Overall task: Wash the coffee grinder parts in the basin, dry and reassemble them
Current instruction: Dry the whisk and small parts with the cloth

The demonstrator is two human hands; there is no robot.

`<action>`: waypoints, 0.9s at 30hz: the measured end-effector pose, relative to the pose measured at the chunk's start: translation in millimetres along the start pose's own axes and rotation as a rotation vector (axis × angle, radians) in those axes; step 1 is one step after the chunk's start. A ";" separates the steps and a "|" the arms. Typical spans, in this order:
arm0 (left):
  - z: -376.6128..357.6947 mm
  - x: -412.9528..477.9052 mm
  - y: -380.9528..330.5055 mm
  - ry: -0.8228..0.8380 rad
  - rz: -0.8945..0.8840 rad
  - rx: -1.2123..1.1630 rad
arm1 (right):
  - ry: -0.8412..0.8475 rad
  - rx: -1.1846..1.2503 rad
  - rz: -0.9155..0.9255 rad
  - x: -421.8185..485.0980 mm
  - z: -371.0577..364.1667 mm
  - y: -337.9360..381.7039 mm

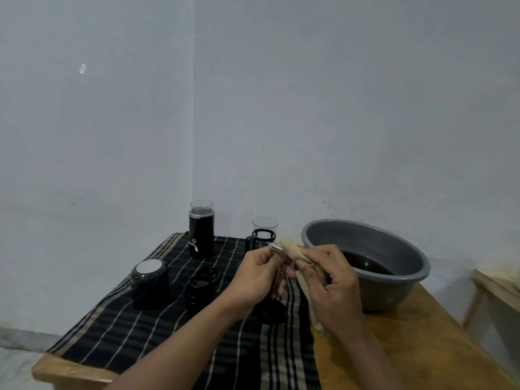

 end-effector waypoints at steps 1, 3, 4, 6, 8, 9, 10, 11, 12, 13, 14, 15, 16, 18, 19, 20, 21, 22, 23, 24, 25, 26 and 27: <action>0.3 0.9 -0.7 0.011 -0.023 0.055 | -0.055 0.033 -0.045 -0.7 3.3 -1.8; 0.9 1.8 -3.3 0.047 -0.080 0.170 | -0.161 0.117 -0.171 -1.7 9.5 -5.4; 0.9 1.3 -5.8 0.067 -0.121 0.226 | -0.201 0.164 -0.234 -2.3 11.4 -7.7; 0.6 -0.7 -11.3 0.109 -0.217 0.346 | -0.243 0.241 -0.362 -2.6 12.9 -13.7; -1.5 -3.8 -16.1 0.155 -0.307 0.425 | -0.218 0.242 -0.454 -0.6 12.2 -21.4; -2.2 -5.0 -18.0 0.170 -0.332 0.437 | -0.184 0.219 -0.475 1.4 11.4 -24.2; -2.1 -5.8 -19.3 0.181 -0.340 0.441 | -0.146 0.195 -0.483 3.1 10.4 -26.8; -1.4 -6.1 -19.8 0.192 -0.340 0.457 | -0.122 0.183 -0.483 4.6 10.9 -27.5; -0.5 -6.1 -19.4 0.213 -0.337 0.488 | -0.119 0.182 -0.483 6.1 12.4 -27.9; 0.0 -6.4 -18.4 0.246 -0.336 0.538 | -0.134 0.194 -0.480 7.9 15.7 -26.0; 0.1 -6.9 -16.4 0.286 -0.336 0.599 | -0.153 0.212 -0.481 9.9 19.2 -25.2; 0.3 -7.3 -14.2 0.319 -0.339 0.665 | -0.158 0.241 -0.486 12.3 21.9 -24.5; 1.2 -7.5 -11.8 0.334 -0.341 0.723 | -0.138 0.278 -0.495 14.6 23.3 -25.0; 5.9 -7.2 -7.6 0.307 -0.336 0.762 | -0.030 0.336 -0.525 19.9 22.0 -26.9; 8.7 -6.9 -6.9 0.271 -0.336 0.748 | 0.034 0.311 -0.531 21.5 20.8 -27.4; 11.1 -6.9 -7.8 0.227 -0.341 0.725 | 0.084 0.242 -0.522 22.0 19.5 -27.4; 12.9 -6.7 -9.2 0.184 -0.353 0.700 | 0.120 0.155 -0.498 21.1 18.2 -26.9; 13.5 -6.5 -11.5 0.147 -0.370 0.674 | 0.146 0.066 -0.466 19.6 16.1 -25.9; 13.2 -6.7 -13.4 0.120 -0.389 0.657 | 0.175 0.001 -0.427 16.9 12.3 -22.3; 11.9 -6.3 -14.9 0.106 -0.404 0.652 | 0.216 -0.060 -0.384 13.7 7.0 -18.1; 11.4 -5.4 -14.3 0.096 -0.407 0.655 | 0.260 -0.128 -0.337 10.0 0.8 -14.0; 13.1 -3.8 -12.3 0.075 -0.403 0.663 | 0.295 -0.212 -0.293 7.6 -3.8 -11.0; 16.8 -2.6 -10.0 0.039 -0.392 0.666 | 0.327 -0.288 -0.262 5.9 -6.4 -9.0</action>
Point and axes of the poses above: each hand's wrist, its own x-axis towards the middle knuckle, its own z-axis out of the back of the hand, y = z × x, the point moved 6 cm from there along x, towards the middle knuckle, and after that the axes turned 7 degrees about -z, right-handed, at the moved point
